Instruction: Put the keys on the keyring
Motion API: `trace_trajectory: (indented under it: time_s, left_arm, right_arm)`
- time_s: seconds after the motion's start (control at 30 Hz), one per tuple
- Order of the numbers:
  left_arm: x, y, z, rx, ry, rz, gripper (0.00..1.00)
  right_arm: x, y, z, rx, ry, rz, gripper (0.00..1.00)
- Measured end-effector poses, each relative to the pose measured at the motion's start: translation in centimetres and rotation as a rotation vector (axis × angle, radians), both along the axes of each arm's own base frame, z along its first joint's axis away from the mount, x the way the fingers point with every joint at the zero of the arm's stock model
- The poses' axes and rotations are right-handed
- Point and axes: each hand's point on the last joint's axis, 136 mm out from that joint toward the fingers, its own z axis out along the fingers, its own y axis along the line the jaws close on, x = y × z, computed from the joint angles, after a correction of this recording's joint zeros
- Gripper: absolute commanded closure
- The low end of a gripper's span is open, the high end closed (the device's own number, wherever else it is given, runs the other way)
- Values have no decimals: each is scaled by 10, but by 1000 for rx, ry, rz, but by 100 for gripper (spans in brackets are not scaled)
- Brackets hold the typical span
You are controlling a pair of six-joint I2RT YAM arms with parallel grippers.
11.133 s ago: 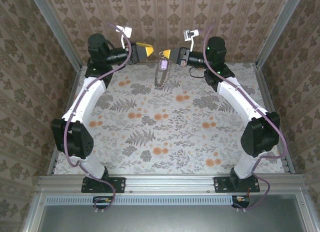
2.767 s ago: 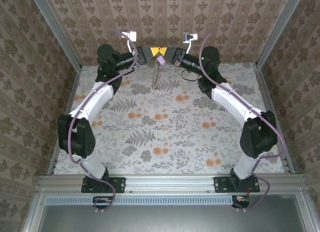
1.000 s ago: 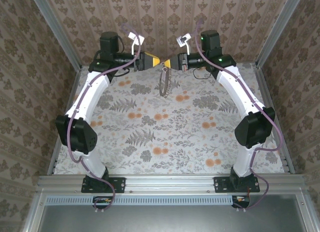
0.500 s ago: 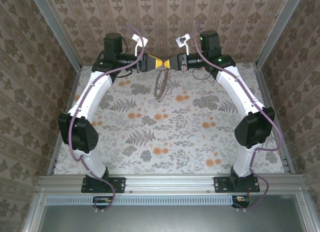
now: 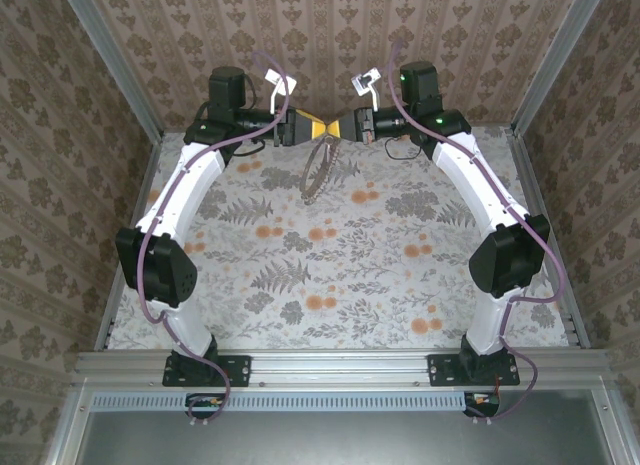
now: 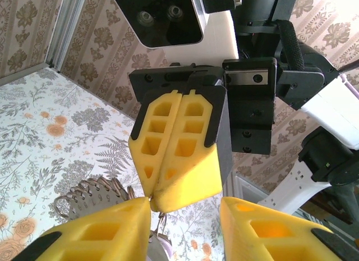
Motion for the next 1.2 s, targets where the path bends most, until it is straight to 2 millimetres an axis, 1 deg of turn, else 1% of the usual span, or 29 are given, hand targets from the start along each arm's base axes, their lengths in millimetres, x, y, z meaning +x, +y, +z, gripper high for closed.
trace_trajectory:
  time_s: [0.13, 0.37, 0.6, 0.83, 0.97, 1.03, 1.2]
  left_arm:
    - [2, 0, -1, 4, -2, 13, 55]
    - [12, 5, -9, 14, 10, 53, 54]
    - [13, 4, -7, 9, -1, 55, 59]
    - [8, -1, -7, 7, 4, 33, 69]
    - [6, -3, -8, 7, 5, 27, 71]
    - [6, -3, -9, 8, 8, 27, 73]
    - [5, -3, -13, 9, 17, 20, 74]
  right_arm:
    - [0, 0, -3, -1, 6, 1, 100]
    - [1, 0, -3, -1, 3, 1, 100]
    - [1, 0, -3, 1, -1, 1, 100]
    - [1, 0, -3, 1, -2, 1, 100]
    - [1, 0, -4, 1, -1, 1, 100]
    - [1, 1, -4, 1, -1, 2, 100]
    - [1, 1, -6, 1, 3, 3, 100]
